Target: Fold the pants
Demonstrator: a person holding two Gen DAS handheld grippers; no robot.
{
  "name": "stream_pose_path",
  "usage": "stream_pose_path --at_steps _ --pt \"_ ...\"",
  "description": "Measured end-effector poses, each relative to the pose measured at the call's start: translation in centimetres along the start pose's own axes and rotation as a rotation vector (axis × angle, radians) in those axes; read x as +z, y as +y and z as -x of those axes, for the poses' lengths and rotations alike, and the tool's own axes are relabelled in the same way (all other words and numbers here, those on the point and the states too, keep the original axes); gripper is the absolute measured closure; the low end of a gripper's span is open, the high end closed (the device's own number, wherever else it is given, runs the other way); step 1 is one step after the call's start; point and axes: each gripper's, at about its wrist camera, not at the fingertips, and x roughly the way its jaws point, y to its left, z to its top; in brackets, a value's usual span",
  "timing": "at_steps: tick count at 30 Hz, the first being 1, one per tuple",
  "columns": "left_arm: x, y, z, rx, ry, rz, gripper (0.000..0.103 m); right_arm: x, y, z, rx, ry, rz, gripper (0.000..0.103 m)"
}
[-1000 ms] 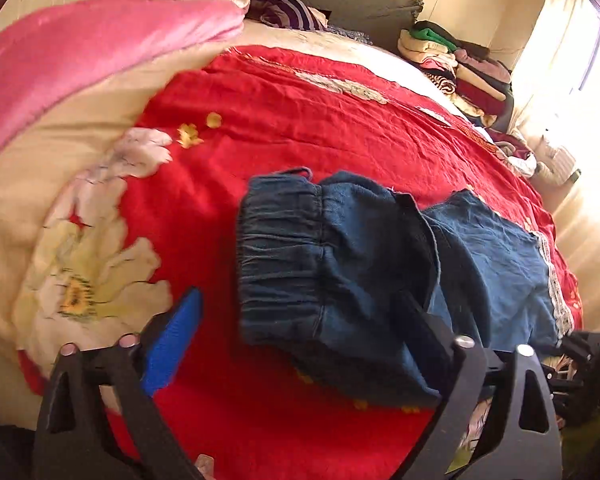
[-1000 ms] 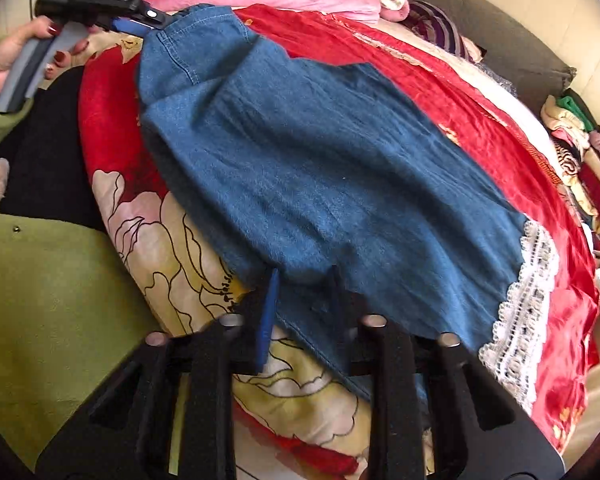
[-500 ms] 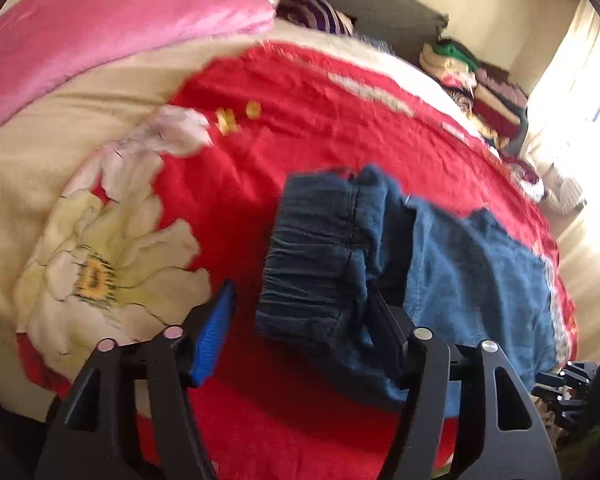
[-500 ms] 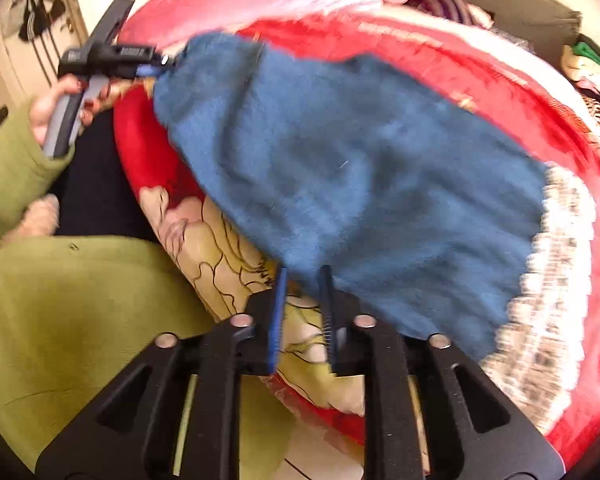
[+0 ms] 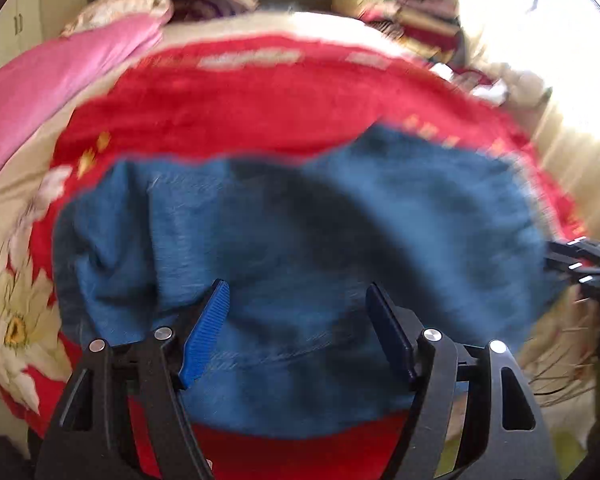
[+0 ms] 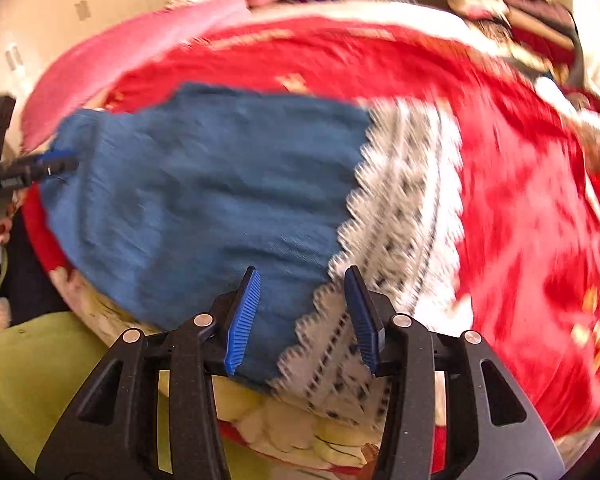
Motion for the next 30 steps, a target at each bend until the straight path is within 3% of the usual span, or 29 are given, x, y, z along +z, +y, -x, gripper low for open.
stream_pose_path --at_steps 3,5,8,11,14,17,22,24,25,26,27,28,29,30 --pt "-0.8 1.3 0.2 -0.056 -0.002 0.044 0.032 -0.5 -0.1 0.2 0.016 -0.018 -0.016 0.065" --pt "-0.9 1.7 0.9 -0.067 -0.002 0.058 0.033 -0.2 -0.1 0.7 0.042 -0.024 -0.026 0.059" --pt "0.0 1.5 2.7 -0.083 -0.032 0.075 0.031 1.2 -1.4 2.6 0.078 -0.109 -0.069 0.054" --pt "2.4 0.3 4.3 -0.077 -0.091 0.02 0.017 3.2 -3.6 3.7 0.057 -0.175 -0.133 0.046" --pt "6.4 -1.7 4.0 -0.096 -0.116 -0.039 0.017 5.9 -7.4 2.9 0.031 -0.186 -0.215 0.046" --pt "9.9 -3.8 2.1 -0.143 -0.12 -0.065 0.017 7.8 -10.0 1.0 0.07 -0.16 -0.253 0.046" --pt "13.7 -5.9 -3.8 -0.151 -0.044 -0.102 0.017 10.0 -12.7 -4.4 0.154 -0.072 -0.311 0.056" --pt "14.4 -5.9 -6.4 -0.151 0.002 -0.088 0.017 9.9 -12.7 -6.0 0.196 -0.041 -0.31 0.072" --pt "14.5 -5.7 -7.7 -0.168 0.03 -0.075 0.017 9.7 -12.4 -6.2 0.207 -0.037 -0.3 0.074" --pt "14.4 -5.7 -8.9 -0.203 0.063 -0.065 0.022 9.5 -12.0 -6.2 0.205 -0.039 -0.282 0.079" --pt "14.1 -5.7 -9.6 -0.221 0.085 -0.061 0.034 9.3 -11.7 -6.0 0.221 -0.052 -0.26 0.087" --pt "13.9 -6.0 -10.1 -0.226 0.096 -0.065 0.043 9.2 -11.4 -5.7 0.231 -0.062 -0.255 0.087" --pt "13.7 -6.1 -10.1 -0.226 0.09 -0.072 0.071 9.2 -11.3 -5.3 0.229 -0.079 -0.245 0.089" --pt "13.8 -6.5 -9.7 -0.286 0.081 -0.079 0.098 9.3 -11.0 -4.5 0.222 -0.104 -0.218 0.09"
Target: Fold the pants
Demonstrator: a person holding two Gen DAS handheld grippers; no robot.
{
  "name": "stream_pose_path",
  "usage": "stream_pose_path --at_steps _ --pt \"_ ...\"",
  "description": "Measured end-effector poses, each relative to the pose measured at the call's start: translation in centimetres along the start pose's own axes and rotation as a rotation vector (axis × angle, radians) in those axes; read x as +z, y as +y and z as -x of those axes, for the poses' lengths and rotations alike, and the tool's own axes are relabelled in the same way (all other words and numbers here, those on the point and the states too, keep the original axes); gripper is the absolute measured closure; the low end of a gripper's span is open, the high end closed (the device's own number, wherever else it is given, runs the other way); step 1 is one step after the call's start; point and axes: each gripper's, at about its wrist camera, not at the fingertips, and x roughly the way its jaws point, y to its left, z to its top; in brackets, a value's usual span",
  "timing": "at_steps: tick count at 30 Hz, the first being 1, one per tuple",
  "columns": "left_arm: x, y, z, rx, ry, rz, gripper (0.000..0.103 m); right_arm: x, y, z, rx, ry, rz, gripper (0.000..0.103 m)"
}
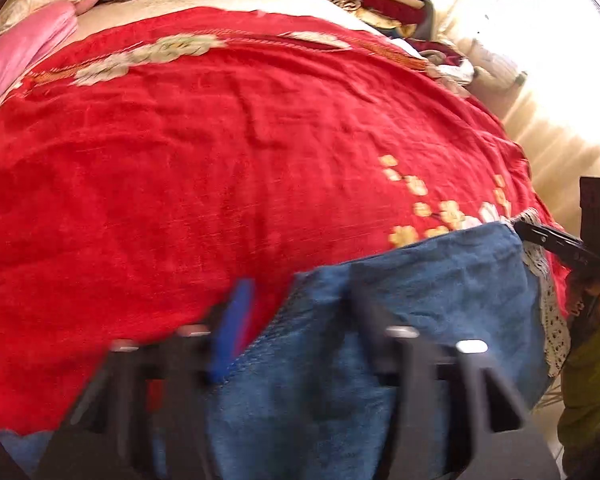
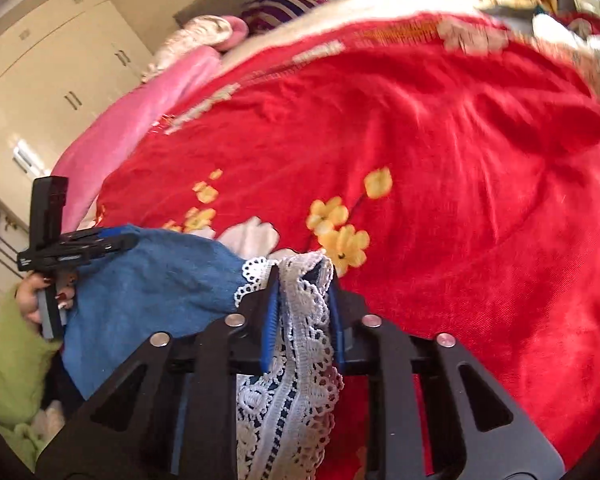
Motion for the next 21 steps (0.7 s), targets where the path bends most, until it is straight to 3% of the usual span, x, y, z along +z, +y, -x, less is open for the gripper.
stream_pose_path --at_steps 1,6,11,13,16,17,18,21 --pt "0.2 -0.2 0.3 -0.016 -0.014 0.001 0.098 0.3 0.6 0.8 -0.008 -0.031 0.033 0.091" --pt "2.1 -2.2 1.9 0.04 -0.112 -0.084 0.098 2.9 1.5 2.7 -0.081 -0.121 0.116 0.091" --pt "2.6 -1.6 -0.7 0.093 -0.08 -0.064 0.097 4.5 0.5 -0.8 -0.197 -0.04 0.147 0.092" --pt "2.1 -0.8 -2.0 0.116 -0.057 -0.051 0.089 4.0 0.3 -2.7 -0.243 0.012 0.17 0.09" --pt "1.3 0.4 -1.0 0.067 -0.075 -0.01 0.074 3.8 0.1 -2.8 -0.245 0.012 0.151 0.086" --pt "1.1 0.7 -0.3 0.064 -0.085 0.004 0.055 3.8 0.0 -2.3 -0.241 -0.002 0.132 0.075" --pt "0.8 1.1 1.2 0.064 -0.117 0.025 0.048 3.7 -0.1 -1.3 -0.247 -0.027 0.116 0.065" --pt "-0.5 2.1 6.2 0.028 -0.216 0.069 0.047 2.7 0.1 2.5 -0.23 -0.118 0.077 0.061"
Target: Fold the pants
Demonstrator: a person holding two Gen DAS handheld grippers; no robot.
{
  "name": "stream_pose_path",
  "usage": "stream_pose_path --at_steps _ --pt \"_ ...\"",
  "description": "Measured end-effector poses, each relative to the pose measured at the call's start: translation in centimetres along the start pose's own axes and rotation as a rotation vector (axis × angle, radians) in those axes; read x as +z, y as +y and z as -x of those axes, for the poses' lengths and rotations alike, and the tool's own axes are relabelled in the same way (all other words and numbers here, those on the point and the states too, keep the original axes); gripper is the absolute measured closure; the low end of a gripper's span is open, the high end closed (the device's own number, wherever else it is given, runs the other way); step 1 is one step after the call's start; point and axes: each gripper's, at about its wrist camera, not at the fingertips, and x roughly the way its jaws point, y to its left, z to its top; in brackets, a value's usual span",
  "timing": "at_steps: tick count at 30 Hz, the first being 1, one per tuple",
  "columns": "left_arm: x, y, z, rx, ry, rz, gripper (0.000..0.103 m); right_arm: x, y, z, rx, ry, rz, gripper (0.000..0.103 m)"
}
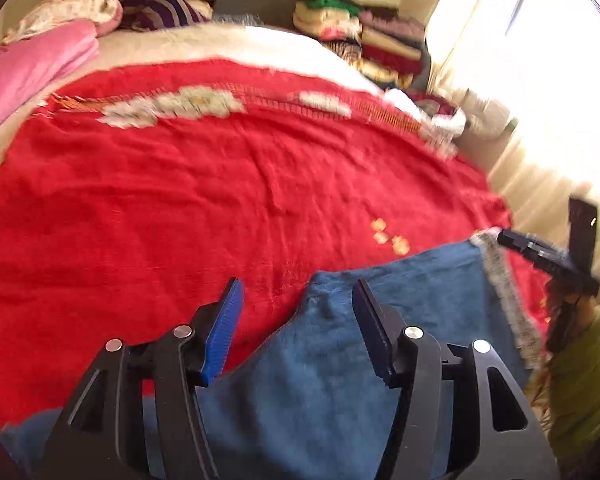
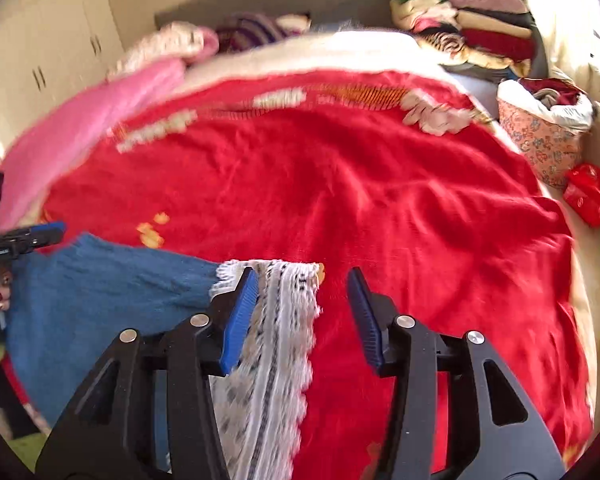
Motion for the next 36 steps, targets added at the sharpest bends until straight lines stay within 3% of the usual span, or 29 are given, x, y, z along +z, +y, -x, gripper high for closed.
stream_pose_path --at_steps 1,3,6,8,10,13,16,17,19,23,25,28,31,32,35,36 --pt "-0.3 0.6 1.9 0.025 -0.026 0.012 0.046 -0.3 -0.1 0.9 0.013 -0.019 -0.012 0.059" --pt "-1.3 1.8 5.3 0.092 -0.082 0.028 0.029 -1.5 -0.1 3.2 0.023 -0.049 -0.036 0.053" --pt "-3.6 4.1 10.1 0.177 -0.153 0.076 0.028 -3.9 0.4 5.6 0.037 -0.055 -0.045 0.052" --pt "-5.1 5.7 12.1 0.231 -0.166 0.109 0.02 -5.3 0.6 6.6 0.038 -0.05 -0.06 0.051" --pt "-6.9 7.5 13.0 0.288 -0.155 0.156 0.019 -6.9 0.9 7.4 0.051 -0.038 -0.081 0.05" --pt "-9.1 9.9 12.1 0.266 -0.094 0.26 0.019 -8.5 1.2 8.2 0.044 -0.034 -0.114 0.049" --pt "-10.2 10.1 10.4 0.255 -0.03 0.262 0.021 -9.2 3.0 8.9 0.045 -0.04 -0.082 0.049" --pt "-10.5 9.5 9.8 0.27 -0.017 0.231 0.04 -9.3 3.9 8.9 0.049 -0.036 -0.055 0.049" --pt "-10.7 8.6 9.3 0.345 -0.007 0.164 0.045 -9.6 6.1 8.5 0.06 -0.017 0.019 0.049" --pt "-11.1 9.7 11.0 0.334 -0.032 0.189 0.052 -10.1 8.9 7.2 0.014 0.025 0.137 0.049" --pt "-11.3 10.0 11.7 0.367 -0.043 0.189 0.053 -10.7 8.9 6.3 -0.048 0.082 0.152 0.049" --pt "-11.7 11.0 11.3 0.342 -0.031 0.222 0.051 -12.1 7.9 5.2 -0.078 0.154 0.136 0.05" --pt "-12.1 11.5 10.4 0.332 -0.025 0.234 0.048 -13.2 7.5 4.9 -0.07 0.13 0.121 0.05" --pt "-12.1 11.6 10.5 0.337 -0.03 0.243 0.042 -13.3 7.4 5.0 -0.068 0.126 0.113 0.05" --pt "-11.8 11.0 12.4 0.335 -0.07 0.244 0.041 -13.0 7.5 5.4 -0.063 0.121 0.115 0.049" --pt "-11.6 10.5 13.1 0.352 -0.083 0.226 0.035 -12.8 7.6 6.0 -0.057 0.104 0.126 0.048"
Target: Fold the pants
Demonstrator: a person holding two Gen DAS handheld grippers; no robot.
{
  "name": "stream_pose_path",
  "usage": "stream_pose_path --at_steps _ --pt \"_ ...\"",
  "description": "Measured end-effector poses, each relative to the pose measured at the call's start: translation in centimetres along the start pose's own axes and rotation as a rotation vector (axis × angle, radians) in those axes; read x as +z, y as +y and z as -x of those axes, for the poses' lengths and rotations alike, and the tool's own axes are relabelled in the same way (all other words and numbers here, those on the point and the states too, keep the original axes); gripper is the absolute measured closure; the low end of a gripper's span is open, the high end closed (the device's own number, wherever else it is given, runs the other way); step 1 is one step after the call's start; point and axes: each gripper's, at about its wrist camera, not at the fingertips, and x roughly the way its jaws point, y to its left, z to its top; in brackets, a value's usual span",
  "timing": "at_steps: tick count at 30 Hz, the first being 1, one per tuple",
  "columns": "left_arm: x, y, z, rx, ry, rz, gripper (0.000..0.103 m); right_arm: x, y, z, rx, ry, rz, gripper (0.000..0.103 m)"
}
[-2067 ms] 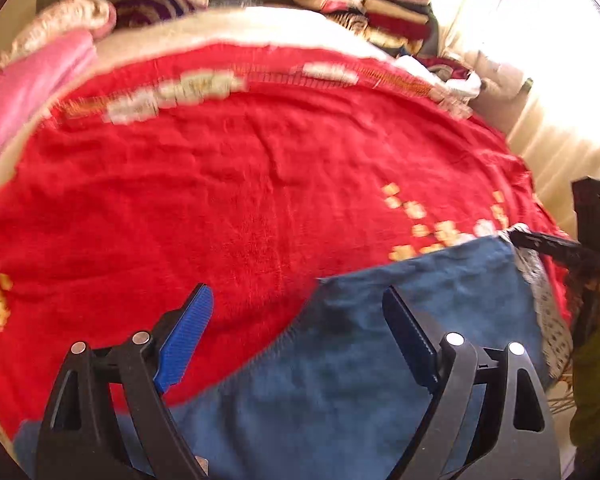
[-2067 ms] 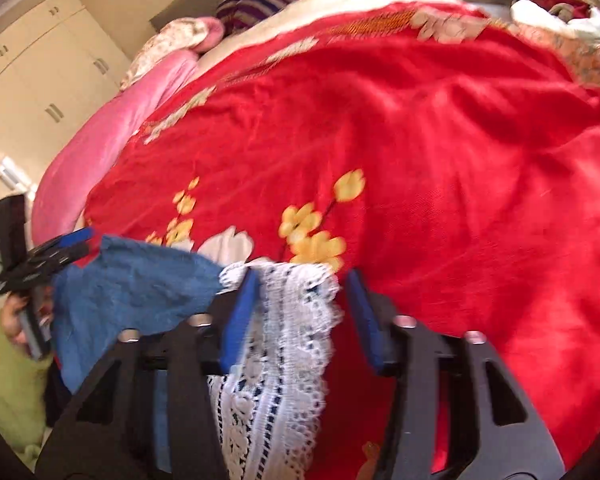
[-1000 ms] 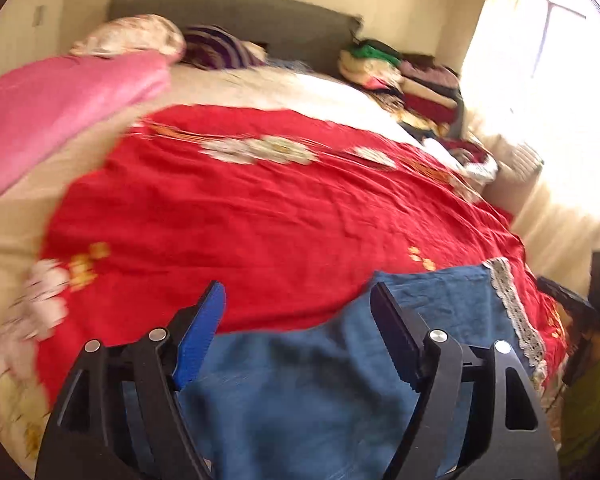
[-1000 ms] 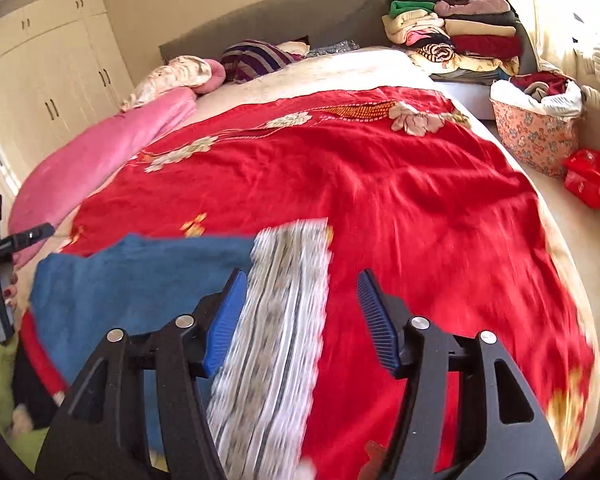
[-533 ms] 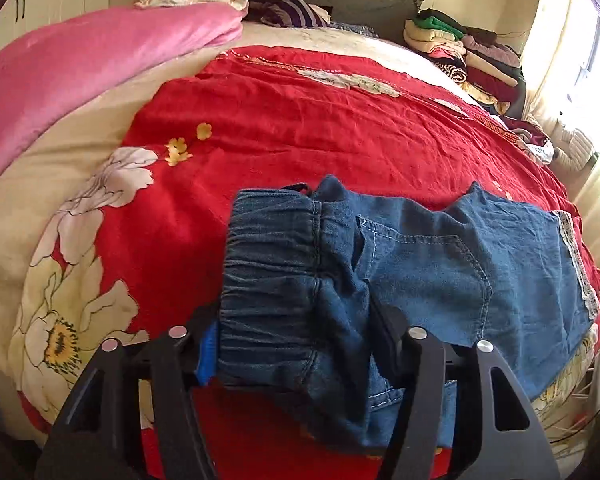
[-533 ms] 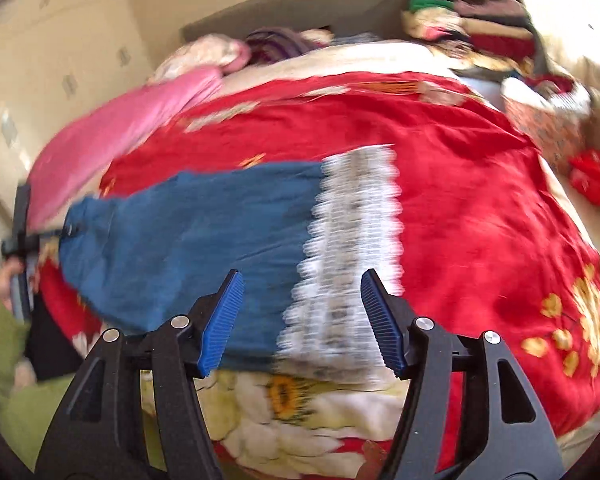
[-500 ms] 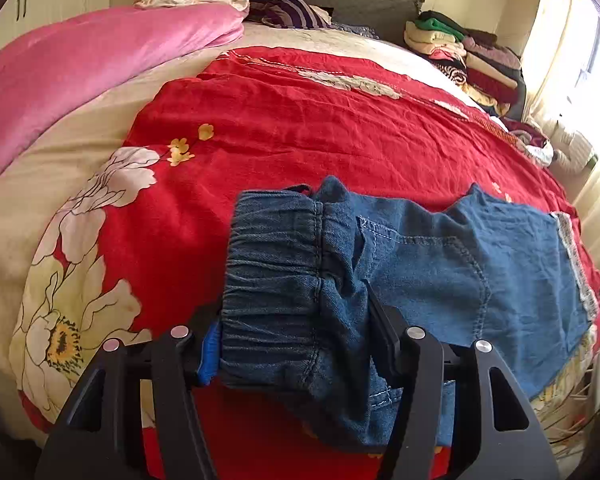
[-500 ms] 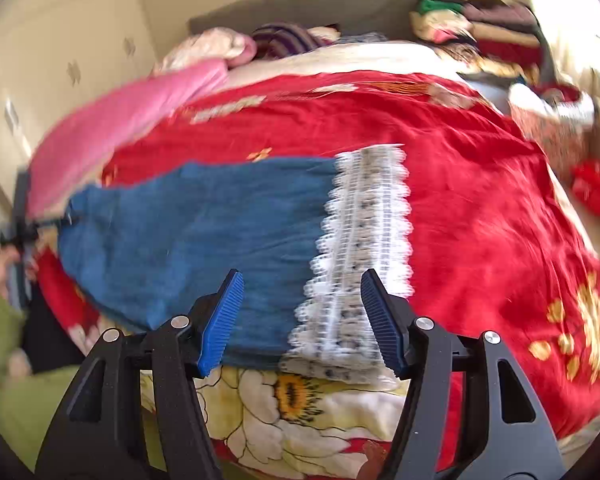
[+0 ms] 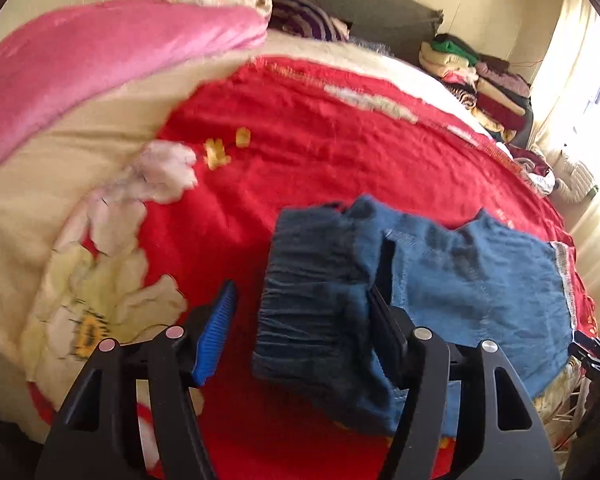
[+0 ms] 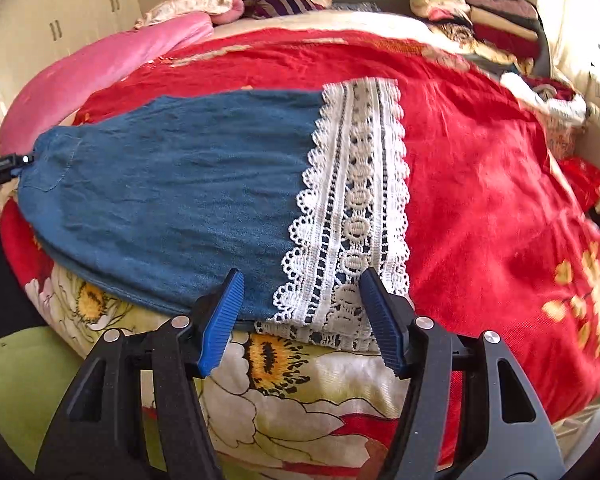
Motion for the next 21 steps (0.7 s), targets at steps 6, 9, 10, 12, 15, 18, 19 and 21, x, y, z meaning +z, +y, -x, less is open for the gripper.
stream_pose_path --at_steps 6,9,10,12,15,18,19,21 --pt "0.9 -4.2 5.6 0.015 -0.132 -0.139 0.02 1.0 1.1 2.9 0.011 -0.107 0.024 0.045" --pt "1.0 -7.4 6.3 -0.04 -0.155 -0.208 0.018 1.5 2.7 3.3 0.022 -0.133 0.063 0.039" --pt "1.0 -8.4 6.2 -0.057 -0.155 -0.222 0.018 1.5 3.1 3.3 0.015 -0.139 0.073 0.038" --pt "0.8 -10.6 5.4 -0.083 -0.145 -0.247 0.015 1.8 3.9 3.2 0.005 -0.147 0.09 0.033" --pt "0.2 -13.6 3.2 -0.129 -0.095 -0.298 0.005 2.2 5.2 2.6 -0.002 -0.151 0.105 0.031" --pt "-0.9 -16.2 0.1 -0.182 -0.013 -0.34 0.005 2.3 5.9 1.6 0.008 -0.126 0.113 0.03" --pt "-1.4 -16.8 -0.7 -0.187 0.008 -0.353 0.005 2.3 6.0 1.3 0.006 -0.114 0.112 0.03" --pt "-2.4 -18.0 -2.6 -0.176 0.04 -0.395 0.005 2.0 5.9 0.3 -0.002 -0.085 0.102 0.03"
